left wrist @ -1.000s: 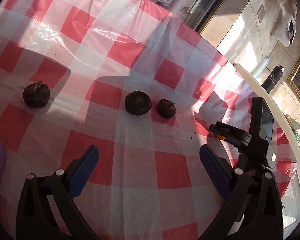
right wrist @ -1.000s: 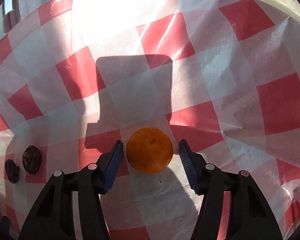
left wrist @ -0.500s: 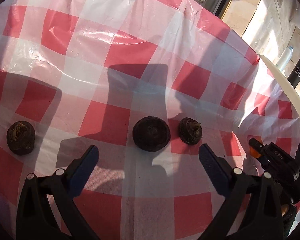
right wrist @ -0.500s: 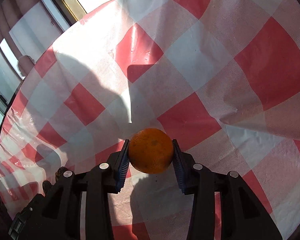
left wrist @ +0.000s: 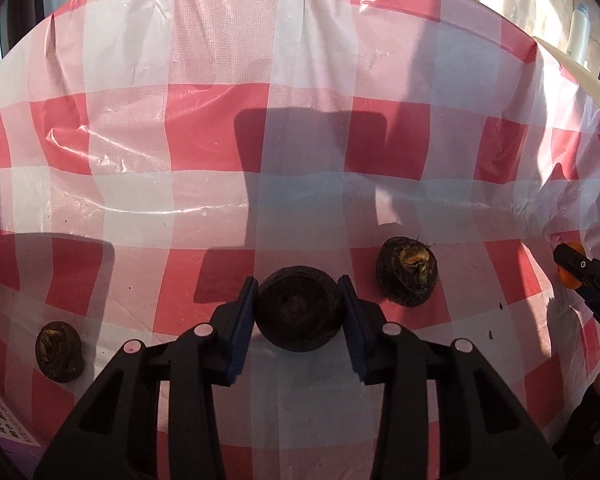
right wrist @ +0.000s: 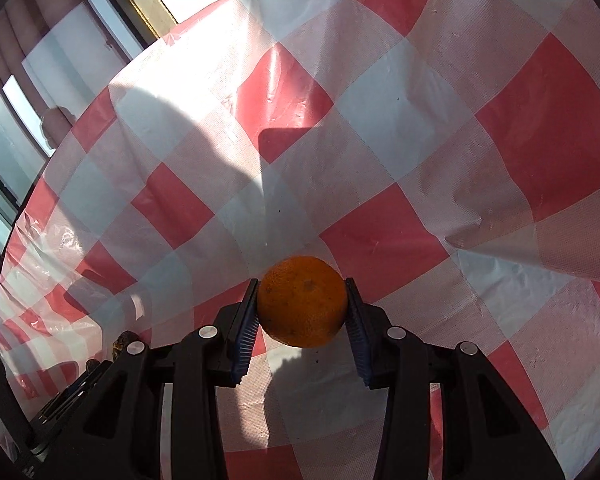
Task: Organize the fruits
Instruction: 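Carry the orange and dark fruit into the white box and open both tools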
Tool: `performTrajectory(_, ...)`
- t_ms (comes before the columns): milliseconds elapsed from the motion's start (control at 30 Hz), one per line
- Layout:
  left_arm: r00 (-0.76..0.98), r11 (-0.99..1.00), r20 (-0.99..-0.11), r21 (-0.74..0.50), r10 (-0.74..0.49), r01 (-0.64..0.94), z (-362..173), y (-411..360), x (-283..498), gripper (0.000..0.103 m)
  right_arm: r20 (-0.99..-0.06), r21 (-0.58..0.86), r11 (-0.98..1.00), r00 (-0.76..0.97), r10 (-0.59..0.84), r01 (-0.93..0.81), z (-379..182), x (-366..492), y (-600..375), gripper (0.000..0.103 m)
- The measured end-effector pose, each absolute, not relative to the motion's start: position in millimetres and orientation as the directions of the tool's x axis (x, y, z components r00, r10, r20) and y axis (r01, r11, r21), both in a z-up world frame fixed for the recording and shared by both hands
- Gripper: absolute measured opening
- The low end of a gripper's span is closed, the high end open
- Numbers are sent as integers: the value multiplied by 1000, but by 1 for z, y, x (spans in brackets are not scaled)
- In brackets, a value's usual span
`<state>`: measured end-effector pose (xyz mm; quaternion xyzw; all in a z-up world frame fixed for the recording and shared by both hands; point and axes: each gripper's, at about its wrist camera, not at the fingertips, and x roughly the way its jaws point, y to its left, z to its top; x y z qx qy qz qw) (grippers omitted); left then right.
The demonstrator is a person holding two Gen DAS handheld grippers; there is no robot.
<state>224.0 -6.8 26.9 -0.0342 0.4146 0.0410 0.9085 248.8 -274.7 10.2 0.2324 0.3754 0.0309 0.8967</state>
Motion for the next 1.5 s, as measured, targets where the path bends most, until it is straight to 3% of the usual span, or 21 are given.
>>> performTrajectory(300,798,988,-600,-151,-56,-44,65,-1,134,40,-656,458,881,714,245,118,8,252,-279,41)
performTrajectory(533,816,970,-572,-235,-85,-64,64,0,60,40,-649,463,879,719,248,115,10,249,-280,41)
performTrajectory(633,829,964,-550,-260,-100,-56,54,2,34,40,-606,487,869,751,262,90,15,239,-283,41)
performTrajectory(767,826,969,-553,-242,-105,-39,34,2,19,40,-572,476,878,773,272,43,23,221,-279,41)
performTrajectory(1000,787,945,-593,-325,-174,-36,21,19,42,40,-544,450,892,779,313,-45,26,128,-233,41)
performTrajectory(1233,768,947,-622,-313,-151,-67,16,26,49,40,-574,454,891,760,304,-14,21,47,-202,41)
performTrajectory(1500,766,943,-620,-330,-173,-54,16,27,49,40,-569,476,879,755,327,-21,18,40,-195,41)
